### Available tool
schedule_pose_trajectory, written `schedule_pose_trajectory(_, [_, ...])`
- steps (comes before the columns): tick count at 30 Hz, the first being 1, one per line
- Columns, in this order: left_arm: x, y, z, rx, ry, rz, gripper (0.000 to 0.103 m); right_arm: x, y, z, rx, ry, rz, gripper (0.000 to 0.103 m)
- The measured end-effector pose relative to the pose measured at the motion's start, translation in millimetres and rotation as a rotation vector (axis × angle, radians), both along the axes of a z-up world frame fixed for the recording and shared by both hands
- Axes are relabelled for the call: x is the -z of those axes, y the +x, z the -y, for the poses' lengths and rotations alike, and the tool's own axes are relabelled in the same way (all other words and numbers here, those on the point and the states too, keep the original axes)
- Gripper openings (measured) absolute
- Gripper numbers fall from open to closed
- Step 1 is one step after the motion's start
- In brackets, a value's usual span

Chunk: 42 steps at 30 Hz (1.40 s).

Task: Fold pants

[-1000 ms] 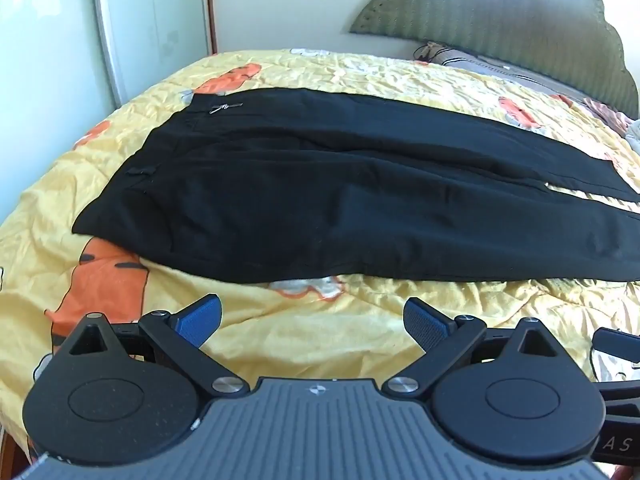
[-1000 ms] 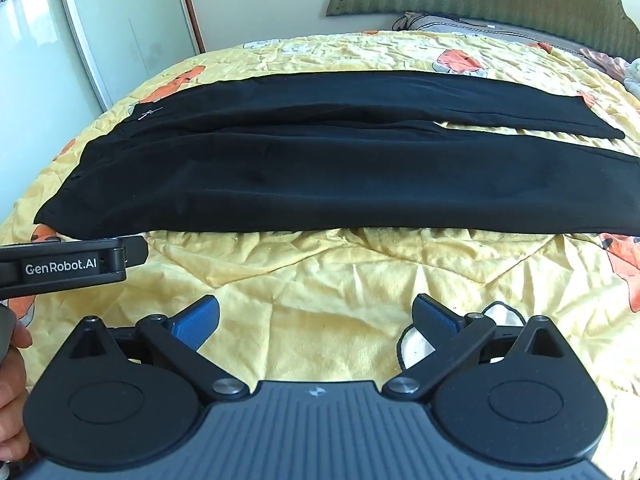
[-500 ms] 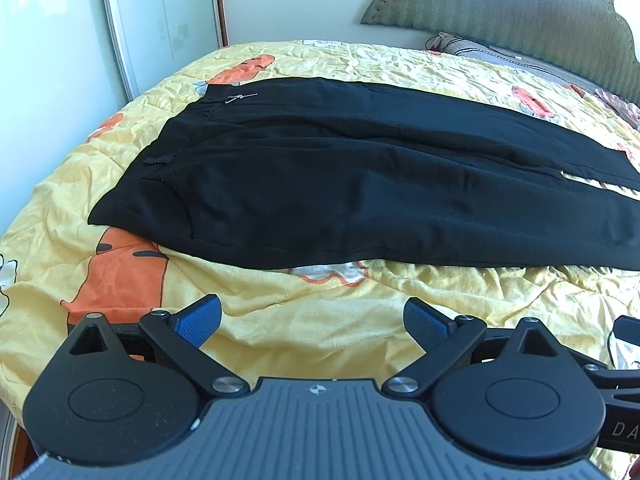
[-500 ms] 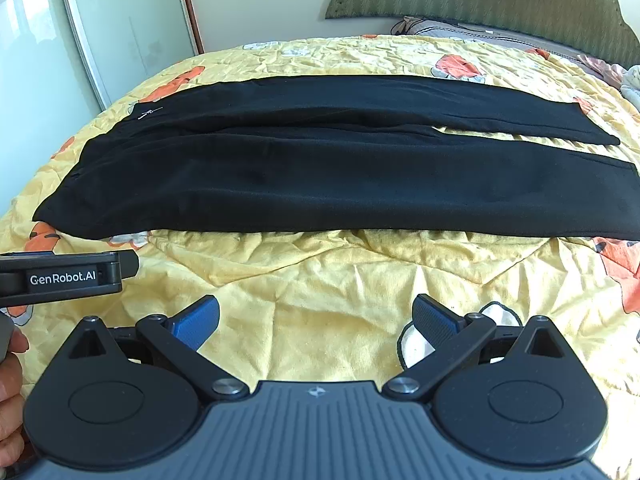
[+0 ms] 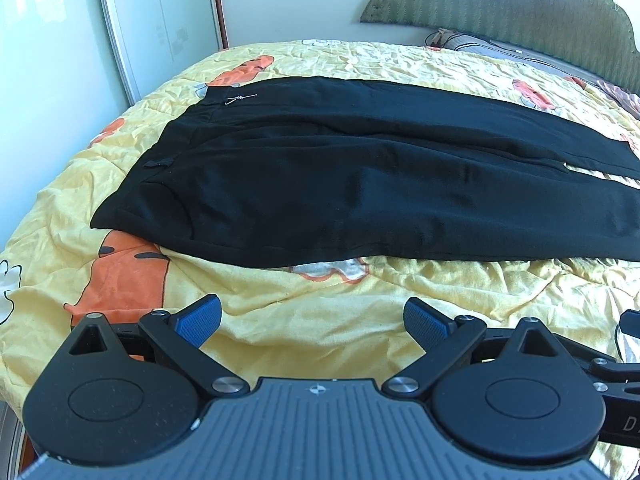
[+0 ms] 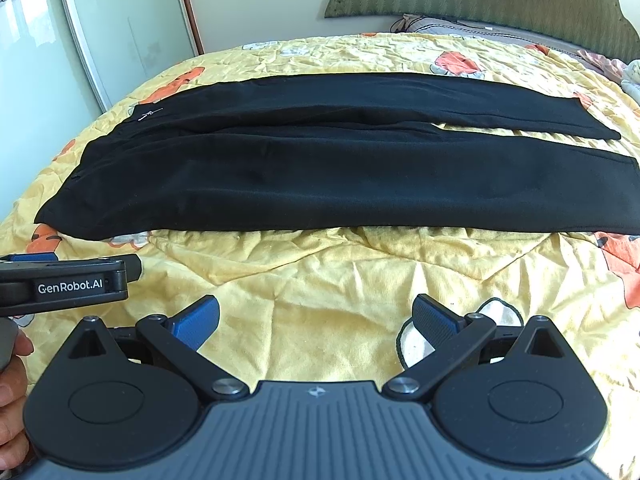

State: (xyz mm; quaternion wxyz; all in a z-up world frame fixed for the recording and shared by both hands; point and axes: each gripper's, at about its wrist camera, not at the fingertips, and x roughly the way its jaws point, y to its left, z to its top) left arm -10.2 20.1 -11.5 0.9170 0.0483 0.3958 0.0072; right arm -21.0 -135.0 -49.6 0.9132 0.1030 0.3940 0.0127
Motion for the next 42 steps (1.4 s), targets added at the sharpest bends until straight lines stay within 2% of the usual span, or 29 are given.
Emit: schedule_pose_trajectory(42, [2.1, 0.6, -0.2, 0.001, 0.008, -0.013, 0.099, 1.0, 0.0, -1.0, -0.022, 0.031, -0.004, 0.103])
